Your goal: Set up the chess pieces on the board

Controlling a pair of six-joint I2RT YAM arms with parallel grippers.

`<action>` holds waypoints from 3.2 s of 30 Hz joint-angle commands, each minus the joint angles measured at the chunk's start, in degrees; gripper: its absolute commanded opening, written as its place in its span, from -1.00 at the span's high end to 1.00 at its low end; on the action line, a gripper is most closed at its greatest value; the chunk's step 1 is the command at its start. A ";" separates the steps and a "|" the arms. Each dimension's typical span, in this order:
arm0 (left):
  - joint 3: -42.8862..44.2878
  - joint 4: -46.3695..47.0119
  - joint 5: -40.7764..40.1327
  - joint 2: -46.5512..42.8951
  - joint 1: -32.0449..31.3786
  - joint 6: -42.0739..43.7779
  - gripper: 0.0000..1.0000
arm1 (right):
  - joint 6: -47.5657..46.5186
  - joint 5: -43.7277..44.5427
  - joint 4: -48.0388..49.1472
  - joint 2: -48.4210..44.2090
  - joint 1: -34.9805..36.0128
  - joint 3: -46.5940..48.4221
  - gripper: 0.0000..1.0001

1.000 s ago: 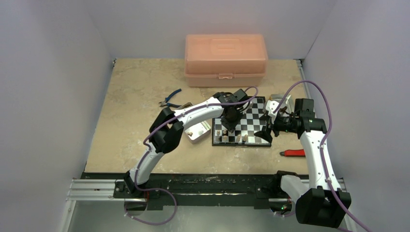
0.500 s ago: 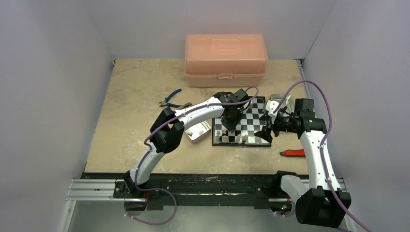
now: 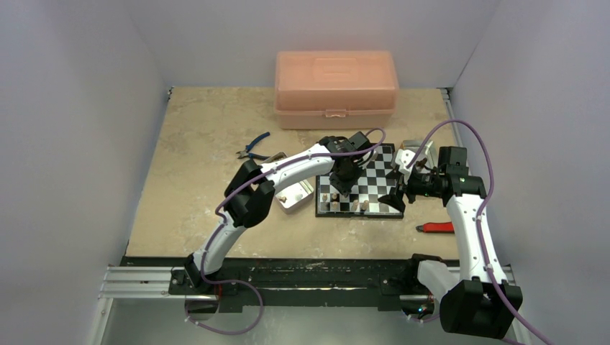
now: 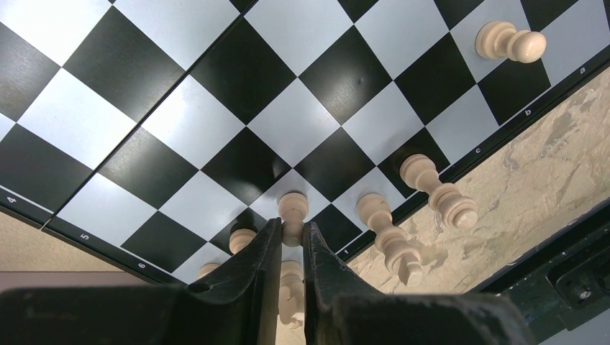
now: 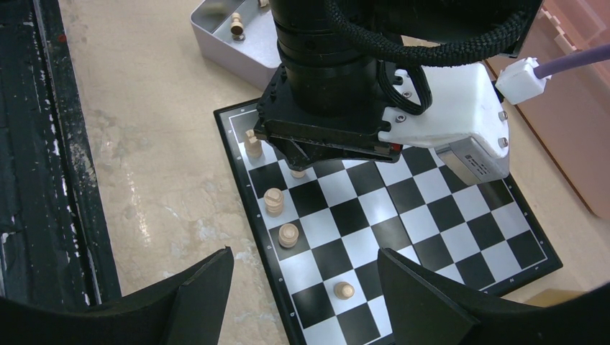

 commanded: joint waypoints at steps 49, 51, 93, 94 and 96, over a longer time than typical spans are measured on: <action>2.55 -1.22 0.31 0.93 -0.46 1.11 0.64 | -0.10 -0.81 0.40 -0.76 -0.17 0.85 -0.55; 2.56 -1.20 0.54 0.91 -0.47 1.10 0.64 | -0.10 -0.81 0.40 -0.67 -0.18 0.83 -0.54; 0.65 1.83 -2.99 -6.78 -0.19 1.52 0.38 | -0.14 -0.63 0.44 -0.76 -0.17 0.66 -0.54; -0.15 2.55 -3.43 -8.18 0.02 1.62 0.36 | -0.10 -0.61 0.40 -0.81 -0.18 0.67 -0.54; -2.87 4.36 -4.18 -11.00 0.48 1.91 0.31 | -0.14 -0.63 0.40 -0.80 -0.14 0.65 -0.54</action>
